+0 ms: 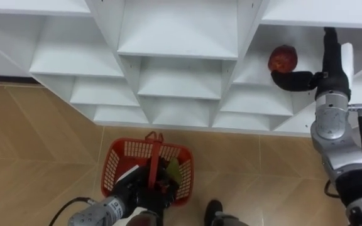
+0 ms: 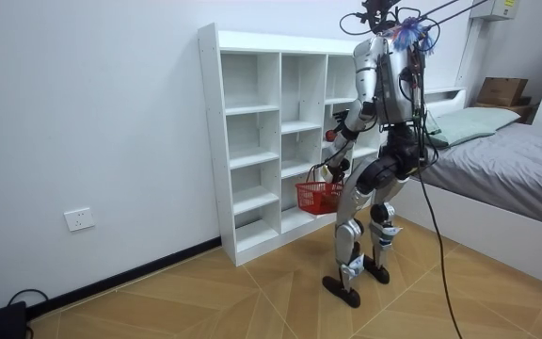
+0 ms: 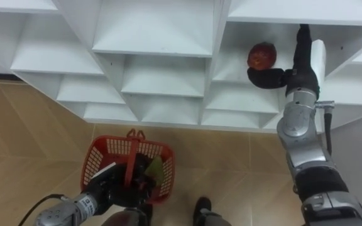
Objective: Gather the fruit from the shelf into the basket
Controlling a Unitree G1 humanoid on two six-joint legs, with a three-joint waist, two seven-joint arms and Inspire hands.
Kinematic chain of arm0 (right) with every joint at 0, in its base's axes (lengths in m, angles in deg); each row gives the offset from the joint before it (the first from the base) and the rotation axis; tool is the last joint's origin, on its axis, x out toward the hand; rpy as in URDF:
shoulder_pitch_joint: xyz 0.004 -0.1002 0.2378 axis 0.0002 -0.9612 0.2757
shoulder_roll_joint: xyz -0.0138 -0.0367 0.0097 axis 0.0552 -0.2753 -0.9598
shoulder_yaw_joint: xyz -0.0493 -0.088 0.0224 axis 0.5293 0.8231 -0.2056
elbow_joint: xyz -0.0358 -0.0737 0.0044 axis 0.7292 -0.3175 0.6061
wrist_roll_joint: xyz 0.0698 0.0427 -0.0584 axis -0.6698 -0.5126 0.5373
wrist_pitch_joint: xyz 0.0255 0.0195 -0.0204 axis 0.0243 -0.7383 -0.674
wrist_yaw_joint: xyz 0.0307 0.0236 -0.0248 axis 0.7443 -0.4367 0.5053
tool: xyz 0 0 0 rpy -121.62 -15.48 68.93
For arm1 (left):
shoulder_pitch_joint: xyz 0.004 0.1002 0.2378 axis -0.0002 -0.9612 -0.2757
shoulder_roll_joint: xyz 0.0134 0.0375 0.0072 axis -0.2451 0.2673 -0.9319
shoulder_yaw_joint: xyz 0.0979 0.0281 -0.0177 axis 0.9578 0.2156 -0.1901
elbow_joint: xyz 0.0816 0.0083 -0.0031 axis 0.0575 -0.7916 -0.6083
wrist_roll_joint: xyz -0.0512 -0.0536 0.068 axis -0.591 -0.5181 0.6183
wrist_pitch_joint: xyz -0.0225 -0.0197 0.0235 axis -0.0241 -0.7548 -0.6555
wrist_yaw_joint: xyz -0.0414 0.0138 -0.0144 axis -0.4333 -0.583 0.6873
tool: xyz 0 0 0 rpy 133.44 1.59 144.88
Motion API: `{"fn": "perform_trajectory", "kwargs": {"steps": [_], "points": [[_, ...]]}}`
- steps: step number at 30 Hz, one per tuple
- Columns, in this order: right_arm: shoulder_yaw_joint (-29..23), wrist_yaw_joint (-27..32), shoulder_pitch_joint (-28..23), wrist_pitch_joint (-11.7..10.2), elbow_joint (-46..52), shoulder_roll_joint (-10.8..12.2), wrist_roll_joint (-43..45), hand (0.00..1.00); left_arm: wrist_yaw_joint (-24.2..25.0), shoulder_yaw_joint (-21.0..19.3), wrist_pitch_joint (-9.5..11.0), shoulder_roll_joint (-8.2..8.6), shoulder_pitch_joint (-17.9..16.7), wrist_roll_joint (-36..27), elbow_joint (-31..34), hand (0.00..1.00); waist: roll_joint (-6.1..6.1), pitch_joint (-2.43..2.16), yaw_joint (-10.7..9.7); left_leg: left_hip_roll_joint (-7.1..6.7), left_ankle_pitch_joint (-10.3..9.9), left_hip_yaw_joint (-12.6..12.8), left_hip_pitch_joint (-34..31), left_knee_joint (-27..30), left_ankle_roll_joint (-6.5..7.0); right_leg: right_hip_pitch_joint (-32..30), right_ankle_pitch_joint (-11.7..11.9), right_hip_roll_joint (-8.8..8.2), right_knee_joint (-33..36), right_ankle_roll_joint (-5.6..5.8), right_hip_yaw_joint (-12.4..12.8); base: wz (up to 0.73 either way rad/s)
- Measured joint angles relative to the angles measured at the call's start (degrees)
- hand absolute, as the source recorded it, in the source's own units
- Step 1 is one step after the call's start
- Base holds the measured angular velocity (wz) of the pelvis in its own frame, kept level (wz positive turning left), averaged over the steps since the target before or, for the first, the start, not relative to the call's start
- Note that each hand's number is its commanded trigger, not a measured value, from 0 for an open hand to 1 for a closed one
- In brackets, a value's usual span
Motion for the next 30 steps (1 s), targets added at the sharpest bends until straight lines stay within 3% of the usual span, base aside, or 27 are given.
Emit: {"fn": "perform_trajectory", "kwargs": {"steps": [6,19,26,30], "points": [[0.00,0.02,1.80,0.05,-1.99,-0.01,-0.72,0.00,-0.01,-0.06,-1.14,0.80,0.08,0.06,0.00,1.00,0.00,0.00,0.31,0.03,0.03,-0.01,-0.05,-0.26,-0.02,-0.06,0.01,-0.04,-0.22,-0.02,0.12,0.00],[0.00,-0.57,3.20,0.76,-4.68,0.00,-4.76,0.00,-0.46,1.16,-1.15,0.70,0.14,0.10,0.01,1.00,-0.13,0.08,0.22,-0.17,1.20,-0.15,-0.96,-2.79,-0.14,-1.10,0.47,-0.20,-1.91,-0.08,-0.25,0.01],[0.84,-0.56,4.78,1.95,-8.71,-0.01,-5.84,0.00,-2.54,2.71,-1.14,-0.01,0.90,0.01,0.01,1.00,-1.23,0.68,0.17,-0.52,1.64,-0.05,-2.86,-3.06,-0.01,-3.30,0.41,-0.66,-1.13,-0.02,-0.27,0.01],[1.04,-0.56,5.09,2.77,-9.71,-0.05,-6.92,0.00,-2.59,3.83,-1.16,-0.71,0.85,0.01,-0.08,1.00,-1.58,0.78,0.20,-0.54,1.76,0.00,-4.04,-2.98,0.09,-4.52,0.41,-0.78,-0.89,-0.03,-0.30,0.02]]}}
